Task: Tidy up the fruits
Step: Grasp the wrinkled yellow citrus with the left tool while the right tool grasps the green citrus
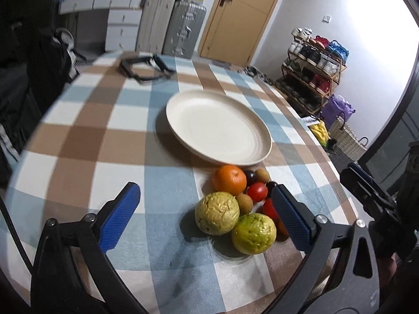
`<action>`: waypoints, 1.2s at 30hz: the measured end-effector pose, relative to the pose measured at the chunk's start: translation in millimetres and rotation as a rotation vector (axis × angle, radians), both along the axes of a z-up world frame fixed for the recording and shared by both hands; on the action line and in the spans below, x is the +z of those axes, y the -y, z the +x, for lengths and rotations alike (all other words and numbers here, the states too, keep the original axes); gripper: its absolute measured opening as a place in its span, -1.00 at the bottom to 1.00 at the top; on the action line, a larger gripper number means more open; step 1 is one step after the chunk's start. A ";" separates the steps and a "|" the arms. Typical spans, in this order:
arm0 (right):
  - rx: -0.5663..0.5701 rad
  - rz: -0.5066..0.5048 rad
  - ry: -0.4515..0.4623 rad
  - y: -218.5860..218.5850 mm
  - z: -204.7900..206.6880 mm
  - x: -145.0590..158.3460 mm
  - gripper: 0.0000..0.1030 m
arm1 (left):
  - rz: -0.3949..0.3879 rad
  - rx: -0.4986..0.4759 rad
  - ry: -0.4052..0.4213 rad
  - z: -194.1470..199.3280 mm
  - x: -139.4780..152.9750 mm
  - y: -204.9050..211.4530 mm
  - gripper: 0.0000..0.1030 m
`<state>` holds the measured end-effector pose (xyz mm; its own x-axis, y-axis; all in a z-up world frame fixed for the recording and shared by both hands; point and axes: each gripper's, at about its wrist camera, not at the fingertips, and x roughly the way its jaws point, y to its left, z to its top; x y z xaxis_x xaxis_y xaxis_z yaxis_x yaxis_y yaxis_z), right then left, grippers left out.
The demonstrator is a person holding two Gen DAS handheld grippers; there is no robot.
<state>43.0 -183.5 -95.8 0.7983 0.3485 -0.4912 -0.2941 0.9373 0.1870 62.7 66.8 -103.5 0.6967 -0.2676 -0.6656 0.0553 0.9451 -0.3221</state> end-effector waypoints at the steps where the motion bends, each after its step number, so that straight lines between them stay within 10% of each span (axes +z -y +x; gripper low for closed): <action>1: 0.000 0.001 -0.009 -0.1 3.4 -2.6 1.00 | -0.015 -0.010 -0.012 3.5 -4.5 -1.0 0.90; 13: 0.009 0.002 -0.061 -3.0 27.2 -20.1 1.00 | -0.170 -0.118 -0.127 37.1 -46.3 2.1 0.52; 20: 0.018 0.004 -0.071 -4.7 32.0 -24.8 1.00 | -0.284 -0.168 -0.201 52.5 -65.9 -0.8 -0.14; 36: 0.166 0.004 -0.091 -26.7 12.0 -29.7 1.00 | -0.318 -0.169 -0.150 49.4 -60.2 -6.1 -0.16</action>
<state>55.0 -156.8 -125.5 0.6821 0.4733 -0.5574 -0.4260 0.8768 0.2232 112.1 72.9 -163.8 0.5269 -0.5792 -0.6220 0.1316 0.7786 -0.6135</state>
